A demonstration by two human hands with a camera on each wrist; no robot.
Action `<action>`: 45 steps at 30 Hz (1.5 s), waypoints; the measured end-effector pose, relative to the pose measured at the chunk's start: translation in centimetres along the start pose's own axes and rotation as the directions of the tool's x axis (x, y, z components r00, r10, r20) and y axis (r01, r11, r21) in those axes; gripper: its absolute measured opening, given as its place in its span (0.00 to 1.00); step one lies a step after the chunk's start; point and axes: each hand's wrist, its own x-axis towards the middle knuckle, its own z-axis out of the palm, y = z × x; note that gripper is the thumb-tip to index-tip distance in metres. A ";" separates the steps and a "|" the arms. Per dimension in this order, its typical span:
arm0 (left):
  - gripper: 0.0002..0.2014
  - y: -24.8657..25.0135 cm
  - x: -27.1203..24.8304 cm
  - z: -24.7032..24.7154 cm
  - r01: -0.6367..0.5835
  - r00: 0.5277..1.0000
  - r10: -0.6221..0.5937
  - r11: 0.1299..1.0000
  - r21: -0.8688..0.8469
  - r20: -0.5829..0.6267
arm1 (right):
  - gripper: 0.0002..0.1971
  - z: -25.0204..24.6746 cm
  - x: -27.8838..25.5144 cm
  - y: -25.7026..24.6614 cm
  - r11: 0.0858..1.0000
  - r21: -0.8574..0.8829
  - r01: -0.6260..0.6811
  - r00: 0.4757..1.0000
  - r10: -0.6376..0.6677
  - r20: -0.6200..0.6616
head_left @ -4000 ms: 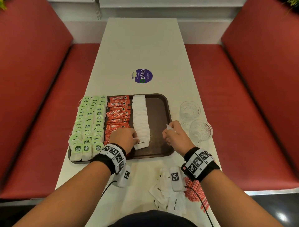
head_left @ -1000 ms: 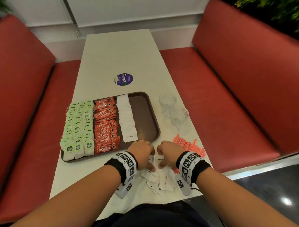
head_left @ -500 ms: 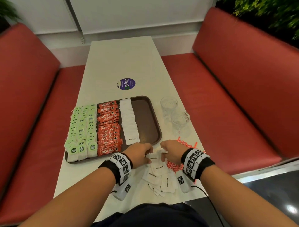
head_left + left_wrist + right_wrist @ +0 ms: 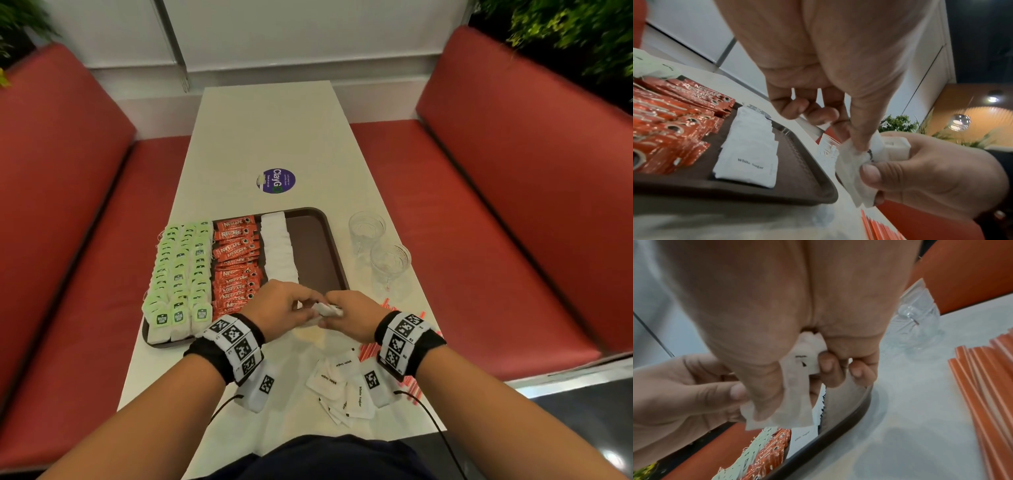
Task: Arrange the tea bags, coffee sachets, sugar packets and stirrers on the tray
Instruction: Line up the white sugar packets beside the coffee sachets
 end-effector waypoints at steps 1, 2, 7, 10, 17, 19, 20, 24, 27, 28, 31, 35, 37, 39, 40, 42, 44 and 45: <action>0.10 -0.1 -0.1 -0.1 -0.010 0.999 0.009 1.000 -0.016 -0.038 | 0.11 0.0 0.0 -0.2 0.999 0.034 0.020 1.000 -0.019 -0.003; 0.10 -0.1 -0.2 -0.2 -0.012 0.997 0.010 0.999 -0.032 -0.077 | 0.11 0.0 0.1 -0.3 0.998 0.062 0.032 0.999 -0.032 -0.011; 0.04 -0.5 -0.2 -0.8 0.043 0.986 -0.058 0.994 -0.098 -0.153 | 0.17 0.4 1.2 -0.6 0.992 0.109 0.056 0.995 -0.047 -0.083; 0.03 -0.9 -0.1 -1.5 0.072 0.980 -0.088 0.993 -0.097 -0.179 | 0.18 0.1 1.8 -0.6 0.986 0.160 0.042 0.996 -0.028 -0.085; 0.07 -2.3 0.2 -4.4 0.139 0.960 -0.162 0.984 -0.114 -0.230 | 0.08 -0.4 2.5 -0.1 0.985 0.173 0.027 0.991 -0.004 -0.133; 0.08 -2.5 0.4 -4.6 0.114 0.979 -0.116 0.993 -0.025 -0.168 | 0.08 -0.6 2.8 -0.4 0.981 0.193 0.030 0.992 -0.006 -0.124; 0.08 -2.5 0.6 -4.4 0.107 0.985 -0.108 0.994 -0.014 -0.134 | 0.11 -0.7 3.0 -0.7 0.982 0.184 0.048 0.992 -0.025 -0.124; 0.07 -1.9 1.1 -3.5 0.118 0.983 -0.133 0.986 -0.118 -0.128 | 0.05 -1.0 4.1 -2.3 0.979 0.170 0.113 0.989 -0.095 -0.115; 0.12 -1.9 1.4 -3.2 0.145 0.965 -0.186 0.967 -0.210 -0.187 | 0.08 -0.7 4.8 -2.5 0.979 0.181 0.095 0.987 -0.069 -0.144; 0.13 -2.1 1.3 -3.2 0.170 0.959 -0.214 0.959 -0.226 -0.187 | 0.08 -0.6 4.9 -2.4 0.978 0.190 0.085 0.986 -0.056 -0.155; 0.11 -3.4 1.0 -3.1 0.258 0.950 -0.281 0.953 -0.160 -0.138 | 0.07 -0.2 5.2 -1.9 0.974 0.219 0.053 0.985 -0.015 -0.174; 0.12 -5.1 0.6 -2.2 0.395 0.913 -0.400 0.916 -0.069 -0.086 | 0.07 0.0 5.6 -1.3 0.989 0.146 -0.016 0.989 0.038 -0.145; 0.14 -5.5 0.6 -1.4 0.458 0.889 -0.458 0.889 0.010 -0.007 | 0.05 0.0 5.6 -0.8 0.985 0.157 -0.065 0.986 0.088 -0.142; 0.14 -5.9 0.7 -0.4 0.476 0.876 -0.482 0.873 0.104 0.035 | 0.04 0.1 5.4 -0.5 0.982 0.167 -0.091 0.985 0.114 -0.133; 0.15 -6.1 0.7 0.0 0.479 0.873 -0.487 0.867 0.135 0.030 | 0.05 0.1 5.4 -0.4 0.980 0.174 -0.097 0.984 0.120 -0.130; 0.15 -6.4 1.0 0.5 0.487 0.871 -0.492 0.859 0.161 -0.011 | 0.07 0.2 5.2 -0.4 0.976 0.191 -0.106 0.983 0.132 -0.128; 0.17 -6.5 1.2 0.7 0.484 0.875 -0.478 0.856 0.182 -0.075 | 0.08 0.3 5.2 -0.3 0.966 0.229 -0.117 0.983 0.145 -0.109; 0.19 -6.7 1.2 0.8 0.468 0.884 -0.455 0.859 0.208 -0.111 | 0.08 0.3 5.2 -0.3 0.960 0.253 -0.123 0.984 0.151 -0.095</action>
